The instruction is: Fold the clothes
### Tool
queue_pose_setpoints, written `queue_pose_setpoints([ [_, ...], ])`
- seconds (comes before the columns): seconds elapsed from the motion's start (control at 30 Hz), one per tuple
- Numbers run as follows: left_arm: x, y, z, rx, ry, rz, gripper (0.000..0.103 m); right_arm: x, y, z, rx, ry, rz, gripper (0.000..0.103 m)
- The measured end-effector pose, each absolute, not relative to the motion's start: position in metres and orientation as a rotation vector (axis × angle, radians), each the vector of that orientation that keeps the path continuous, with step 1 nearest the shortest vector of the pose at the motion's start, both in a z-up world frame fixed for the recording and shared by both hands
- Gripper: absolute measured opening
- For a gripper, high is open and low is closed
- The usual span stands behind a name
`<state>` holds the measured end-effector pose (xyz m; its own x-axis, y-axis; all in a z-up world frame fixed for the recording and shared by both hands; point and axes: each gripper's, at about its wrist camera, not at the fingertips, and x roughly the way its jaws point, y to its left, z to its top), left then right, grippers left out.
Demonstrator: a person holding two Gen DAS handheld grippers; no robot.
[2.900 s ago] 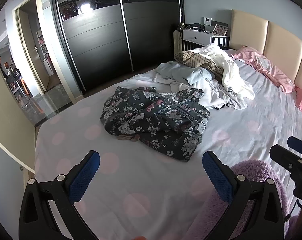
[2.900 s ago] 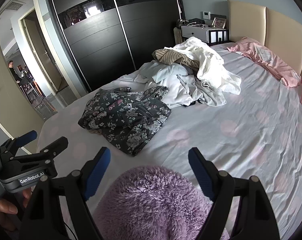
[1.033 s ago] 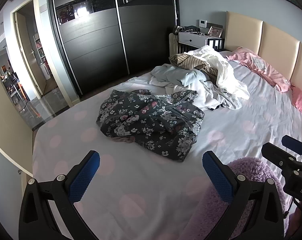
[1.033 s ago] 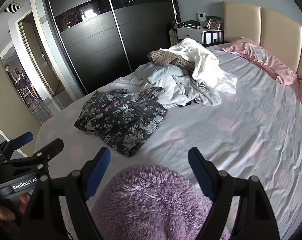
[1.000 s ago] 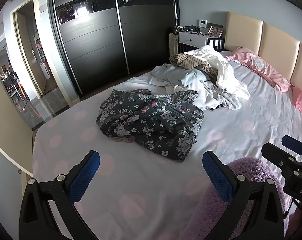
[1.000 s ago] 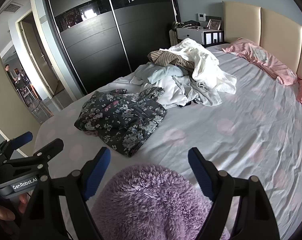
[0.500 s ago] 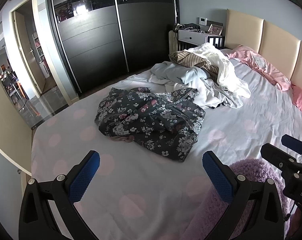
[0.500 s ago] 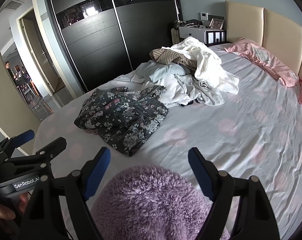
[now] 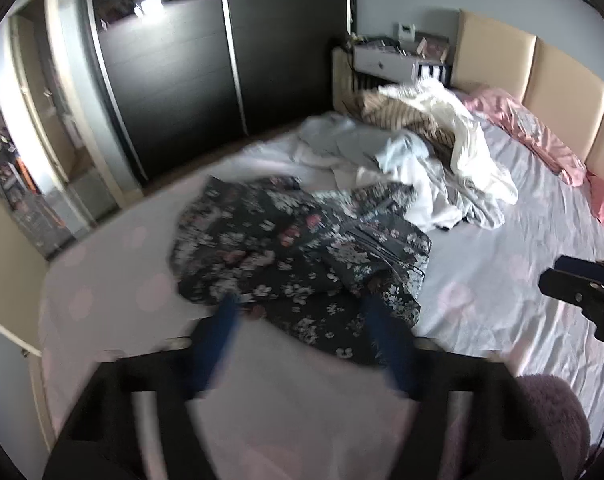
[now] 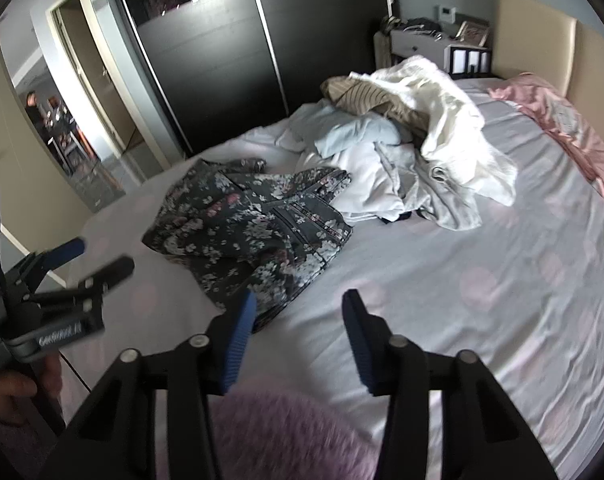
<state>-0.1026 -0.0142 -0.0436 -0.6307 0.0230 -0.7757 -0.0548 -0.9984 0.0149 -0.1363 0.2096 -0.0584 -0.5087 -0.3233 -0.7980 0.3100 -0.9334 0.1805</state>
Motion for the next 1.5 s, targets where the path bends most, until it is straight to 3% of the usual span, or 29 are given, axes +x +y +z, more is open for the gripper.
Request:
queue_pose_setpoints([
  [0.17, -0.154, -0.02, -0.077, -1.406, 0.056, 2.769, 0.059, -0.193, 0.2, -0.094, 1.386, -0.057, -2.339, 0.041],
  [0.23, -0.176, -0.024, -0.091, -1.435, 0.066, 2.769, 0.08, -0.217, 0.197, -0.116, 1.439, -0.1, -2.278, 0.041],
  [0.27, -0.185, -0.026, -0.097, -1.443, 0.061, 2.771, 0.082, -0.227, 0.197, -0.127, 1.467, -0.11, -2.257, 0.041],
  [0.53, -0.253, -0.033, -0.156, -1.624, 0.094, 2.741, 0.082, -0.29, 0.193, -0.208, 1.644, -0.143, -2.141, 0.043],
  [0.67, -0.266, -0.032, -0.177, -1.66, 0.105, 2.754, 0.082, -0.305, 0.198, -0.236, 1.668, -0.209, -2.11, 0.056],
  [0.77, -0.269, -0.031, -0.182, -1.629, 0.103, 2.773, 0.08, -0.312, 0.198, -0.238, 1.633, -0.251, -2.105, 0.057],
  [0.83, -0.269, -0.028, -0.181, -1.612, 0.109, 2.776, 0.072, -0.313, 0.193, -0.237, 1.612, -0.226, -2.122, 0.054],
  [0.87, -0.268, -0.026, -0.18, -1.6, 0.121, 2.777, 0.069, -0.313, 0.19, -0.236, 1.599, -0.209, -2.141, 0.041],
  [0.93, -0.264, -0.017, -0.177, -1.567, 0.198, 2.778, 0.057, -0.31, 0.184, -0.232, 1.581, -0.18, -2.171, 0.033],
  [1.0, -0.263, -0.011, -0.174, -1.536, 0.241, 2.782, 0.047, -0.306, 0.182, -0.227, 1.558, -0.159, -2.208, 0.017],
  [1.13, -0.263, -0.012, -0.166, -1.512, 0.214, 2.781, 0.025, -0.293, 0.185, -0.208, 1.497, -0.164, -2.253, 0.011],
  [1.23, -0.262, -0.015, -0.155, -1.495, 0.184, 2.781, 0.015, -0.282, 0.188, -0.187, 1.456, -0.177, -2.297, 0.009],
  [1.5, -0.235, 0.013, -0.1, -1.348, 0.143, 2.739, 0.006, -0.241, 0.231, -0.114, 1.318, -0.162, -2.542, 0.008],
])
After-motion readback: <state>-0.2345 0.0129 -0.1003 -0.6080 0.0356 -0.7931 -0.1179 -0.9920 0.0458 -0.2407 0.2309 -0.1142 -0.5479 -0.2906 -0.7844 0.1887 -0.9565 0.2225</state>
